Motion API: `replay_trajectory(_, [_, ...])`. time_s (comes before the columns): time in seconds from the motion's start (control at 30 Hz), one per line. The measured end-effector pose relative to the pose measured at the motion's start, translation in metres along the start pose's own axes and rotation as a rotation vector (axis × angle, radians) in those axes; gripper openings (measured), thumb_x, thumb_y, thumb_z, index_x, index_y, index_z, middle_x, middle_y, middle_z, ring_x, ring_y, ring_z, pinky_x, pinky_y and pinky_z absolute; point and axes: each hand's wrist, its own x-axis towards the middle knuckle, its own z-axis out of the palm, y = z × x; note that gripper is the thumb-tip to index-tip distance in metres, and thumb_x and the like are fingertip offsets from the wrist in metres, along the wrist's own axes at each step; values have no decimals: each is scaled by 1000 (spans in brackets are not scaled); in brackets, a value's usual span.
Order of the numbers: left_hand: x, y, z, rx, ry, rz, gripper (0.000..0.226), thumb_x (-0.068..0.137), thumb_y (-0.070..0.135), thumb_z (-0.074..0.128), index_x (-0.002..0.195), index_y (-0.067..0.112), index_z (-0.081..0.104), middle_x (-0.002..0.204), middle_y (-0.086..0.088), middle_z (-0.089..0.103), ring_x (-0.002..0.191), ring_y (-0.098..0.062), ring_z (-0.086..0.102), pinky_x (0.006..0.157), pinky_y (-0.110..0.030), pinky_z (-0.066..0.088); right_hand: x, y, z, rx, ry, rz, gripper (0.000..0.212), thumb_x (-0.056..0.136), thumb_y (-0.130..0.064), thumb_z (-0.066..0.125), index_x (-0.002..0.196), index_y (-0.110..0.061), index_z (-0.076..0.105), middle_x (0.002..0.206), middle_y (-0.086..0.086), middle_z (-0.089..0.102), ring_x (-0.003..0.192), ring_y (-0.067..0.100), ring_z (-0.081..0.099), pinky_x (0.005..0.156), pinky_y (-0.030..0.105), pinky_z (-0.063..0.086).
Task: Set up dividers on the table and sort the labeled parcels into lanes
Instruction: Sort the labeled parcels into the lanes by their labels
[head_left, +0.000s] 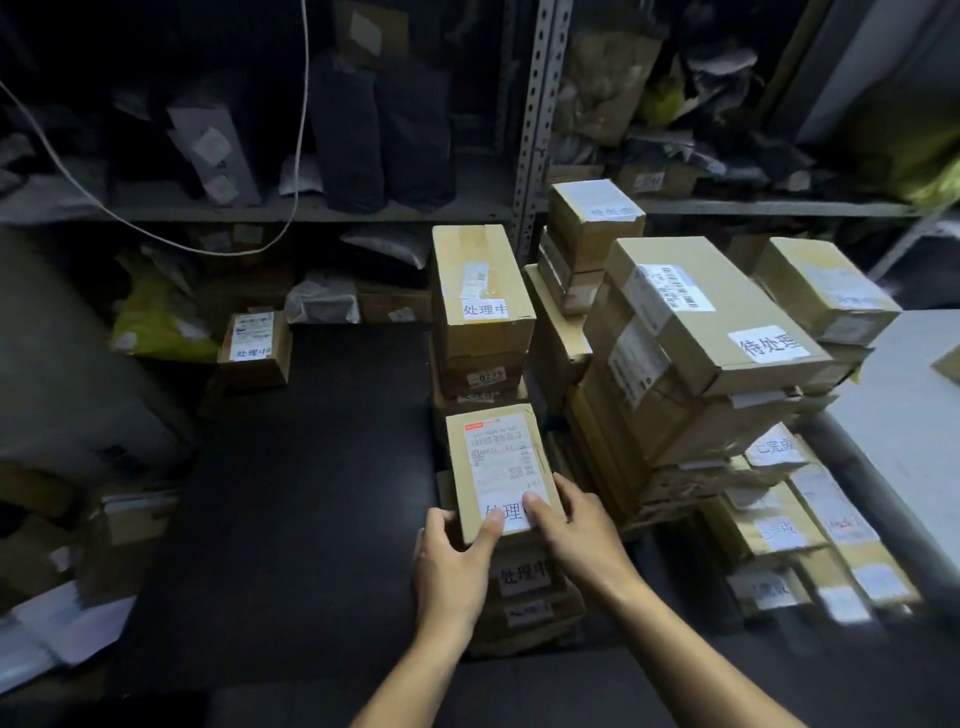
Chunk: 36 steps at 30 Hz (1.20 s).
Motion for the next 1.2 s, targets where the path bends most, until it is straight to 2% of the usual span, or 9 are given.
replay_trajectory(0.17, [3, -3, 7, 37, -6, -12, 39, 74, 59, 72, 86, 26, 54, 96, 7, 66, 89, -12, 63, 79, -36, 52, 4, 8, -4, 5, -20, 36, 52, 91, -51, 60, 136, -26, 56, 128, -1, 62, 109, 12, 65, 91, 35, 57])
replay_trajectory(0.37, [10, -3, 4, 68, -19, -18, 43, 73, 61, 72, 89, 25, 53, 98, 7, 65, 91, -13, 62, 79, -34, 51, 8, 8, -4, -36, -26, 86, 64, 89, -57, 58, 142, -24, 49, 136, 5, 56, 115, 16, 62, 95, 37, 55])
replay_trajectory(0.43, [12, -3, 3, 75, -26, -11, 45, 73, 62, 71, 94, 26, 53, 100, 7, 65, 94, -12, 61, 81, -33, 50, 7, 8, -4, -100, 10, 92, 67, 90, -57, 57, 146, -21, 45, 143, 7, 49, 124, 20, 55, 102, 37, 49])
replay_trajectory(0.5, [14, -2, 0, 61, -16, 8, 45, 73, 61, 70, 100, 29, 52, 101, 8, 64, 94, -10, 61, 81, -30, 49, 6, 5, -5, -176, 99, 65, 70, 91, -54, 56, 150, -20, 39, 148, 9, 40, 137, 24, 39, 111, 38, 37])
replay_trajectory(0.63, [25, 3, -16, 29, 41, 29, 55, 75, 60, 67, 117, 26, 51, 103, 9, 58, 93, -9, 60, 78, -27, 46, 3, -20, 2, -260, 216, -130, 65, 93, -48, 57, 149, -23, 37, 145, 0, 37, 133, 15, 28, 105, 27, 29])
replay_trajectory(0.77, [44, 14, -46, 13, 110, 81, 59, 78, 58, 66, 125, 27, 50, 111, 7, 56, 94, -5, 57, 73, -22, 41, 12, -60, 26, -267, 173, -293, 60, 94, -46, 57, 148, -26, 39, 144, -6, 39, 134, 10, 30, 107, 26, 31])
replay_trajectory(0.87, [68, 24, -77, -2, 170, 106, 60, 78, 58, 66, 127, 27, 50, 112, 8, 56, 97, -6, 57, 78, -24, 43, 28, -91, 53, -240, 121, -366, 59, 94, -44, 58, 146, -24, 41, 141, -6, 41, 134, 9, 35, 106, 18, 26])
replay_trajectory(1.07, [147, 29, -144, -55, 259, 79, 61, 78, 58, 65, 130, 28, 49, 113, 8, 55, 98, -4, 56, 75, -24, 44, 88, -144, 129, -226, 12, -420, 62, 92, -49, 58, 147, -27, 39, 142, -8, 42, 128, 6, 45, 100, 18, 33])
replay_trajectory(1.2, [222, 18, -188, -79, 315, 30, 60, 81, 54, 66, 131, 26, 49, 115, 5, 56, 99, -8, 57, 76, -26, 43, 145, -173, 190, -229, -81, -372, 64, 91, -55, 56, 148, -32, 37, 140, -10, 44, 110, 0, 52, 91, 17, 39])
